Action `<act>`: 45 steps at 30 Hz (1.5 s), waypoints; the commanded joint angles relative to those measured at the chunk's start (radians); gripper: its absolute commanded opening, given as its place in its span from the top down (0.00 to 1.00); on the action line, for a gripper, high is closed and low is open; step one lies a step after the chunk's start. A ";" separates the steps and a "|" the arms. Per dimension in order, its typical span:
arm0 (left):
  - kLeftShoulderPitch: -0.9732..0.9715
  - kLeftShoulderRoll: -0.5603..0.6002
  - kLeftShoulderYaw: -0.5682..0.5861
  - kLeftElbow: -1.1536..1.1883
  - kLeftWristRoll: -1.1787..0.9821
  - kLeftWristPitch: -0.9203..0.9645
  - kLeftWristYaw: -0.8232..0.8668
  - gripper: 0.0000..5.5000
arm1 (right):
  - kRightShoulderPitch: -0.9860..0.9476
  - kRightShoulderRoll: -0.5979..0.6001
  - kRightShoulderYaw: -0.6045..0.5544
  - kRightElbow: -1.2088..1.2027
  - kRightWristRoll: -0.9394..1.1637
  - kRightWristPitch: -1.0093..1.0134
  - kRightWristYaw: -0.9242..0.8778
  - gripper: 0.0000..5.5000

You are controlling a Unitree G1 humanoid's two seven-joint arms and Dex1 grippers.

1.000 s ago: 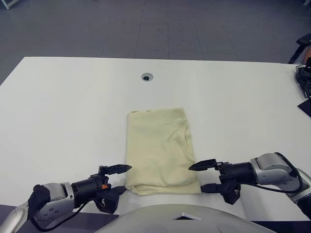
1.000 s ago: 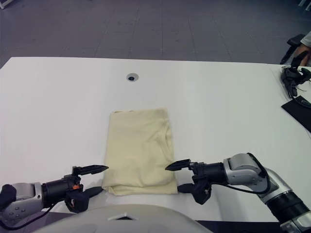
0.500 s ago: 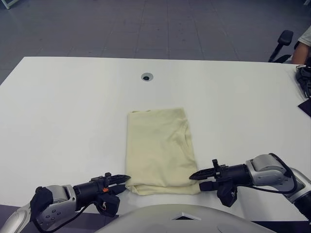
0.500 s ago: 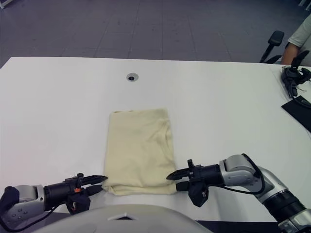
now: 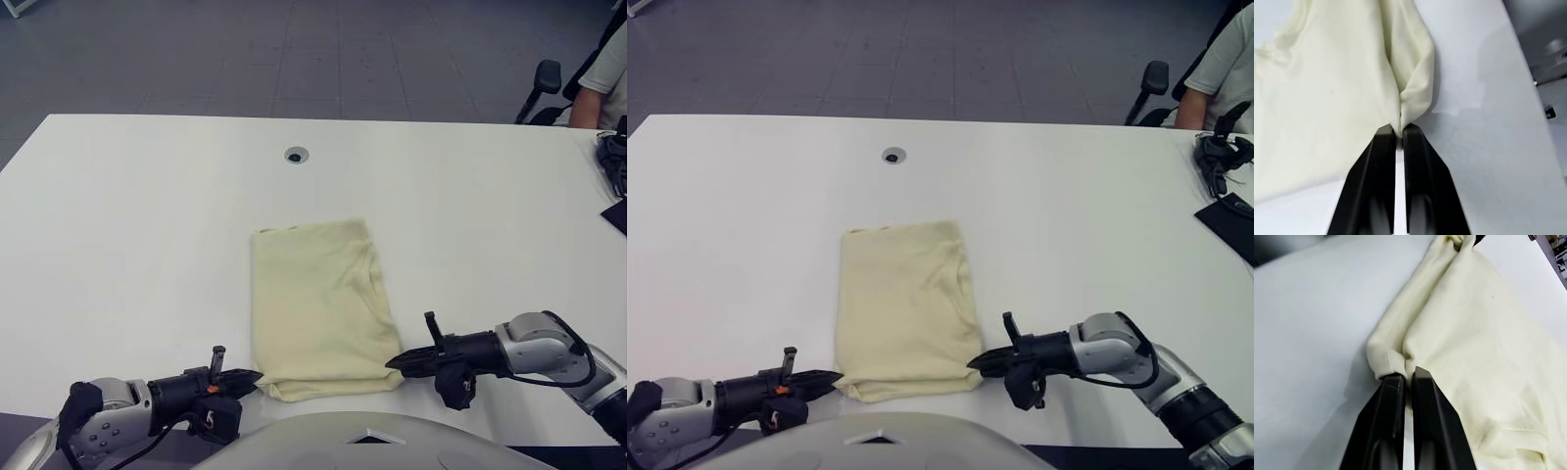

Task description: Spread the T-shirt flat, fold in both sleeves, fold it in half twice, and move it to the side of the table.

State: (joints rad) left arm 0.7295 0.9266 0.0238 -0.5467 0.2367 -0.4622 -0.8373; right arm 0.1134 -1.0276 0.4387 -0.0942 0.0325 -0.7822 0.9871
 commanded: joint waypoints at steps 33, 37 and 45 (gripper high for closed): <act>-0.437 0.000 0.054 0.042 -0.499 0.436 -0.271 0.99 | -0.263 0.267 -0.321 0.095 0.309 0.442 0.242 1.00; -0.538 -0.050 0.008 0.159 -0.474 0.441 -0.231 0.99 | -0.328 0.325 -0.290 0.213 0.247 0.409 0.239 1.00; -0.611 -0.101 -0.039 0.294 -0.428 0.436 -0.183 0.99 | -0.396 0.401 -0.265 0.378 0.158 0.319 0.201 1.00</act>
State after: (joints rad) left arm 0.1350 0.8370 -0.0007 -0.2761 -0.2094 -0.0332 -1.0327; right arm -0.2481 -0.6426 0.1720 0.2531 0.2143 -0.4459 1.2027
